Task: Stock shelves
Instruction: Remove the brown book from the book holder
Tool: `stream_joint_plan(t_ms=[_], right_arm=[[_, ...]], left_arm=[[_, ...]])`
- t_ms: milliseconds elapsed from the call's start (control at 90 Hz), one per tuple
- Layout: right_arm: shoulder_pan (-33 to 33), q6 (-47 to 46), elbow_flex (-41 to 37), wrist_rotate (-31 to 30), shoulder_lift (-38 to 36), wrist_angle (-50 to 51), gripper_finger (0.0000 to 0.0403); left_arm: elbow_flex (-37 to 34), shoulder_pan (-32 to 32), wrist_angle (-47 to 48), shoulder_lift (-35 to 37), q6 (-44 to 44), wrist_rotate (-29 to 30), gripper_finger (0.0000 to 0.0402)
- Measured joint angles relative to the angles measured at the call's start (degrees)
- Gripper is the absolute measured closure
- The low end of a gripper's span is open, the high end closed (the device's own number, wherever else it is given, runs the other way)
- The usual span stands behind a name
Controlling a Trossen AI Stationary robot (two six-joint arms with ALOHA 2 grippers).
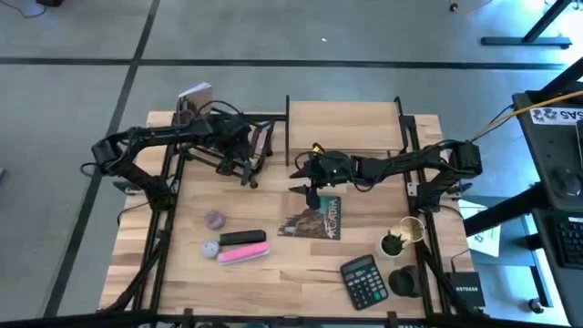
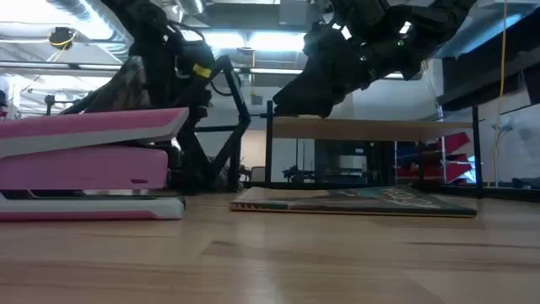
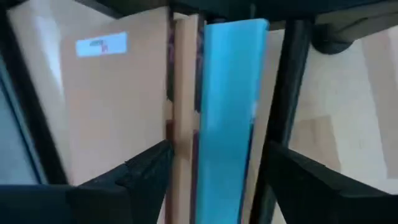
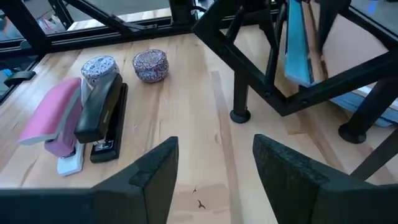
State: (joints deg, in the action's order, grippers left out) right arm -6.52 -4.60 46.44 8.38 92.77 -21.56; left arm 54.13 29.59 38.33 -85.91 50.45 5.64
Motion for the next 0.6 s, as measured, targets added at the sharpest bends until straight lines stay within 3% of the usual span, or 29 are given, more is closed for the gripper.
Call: stream_joint_plan(t_ms=[100, 300, 600], right_arm=[[0.0, 0.0, 0.0, 0.0, 0.0, 0.1, 0.0208], [0.0, 0.0, 0.0, 0.0, 0.0, 0.3, 0.0208], [0.0, 0.0, 0.0, 0.0, 0.0, 0.3, 0.0208]], left_arm=[[-0.3, -1.1, -1.4, 0.1, -1.0, 4.7, 0.0164], [-0.3, -1.2, -2.1, 0.0, -5.3, 7.5, 0.0173], [-0.5, -1.2, -3.6, -0.2, -11.1, 11.2, 0.0268]])
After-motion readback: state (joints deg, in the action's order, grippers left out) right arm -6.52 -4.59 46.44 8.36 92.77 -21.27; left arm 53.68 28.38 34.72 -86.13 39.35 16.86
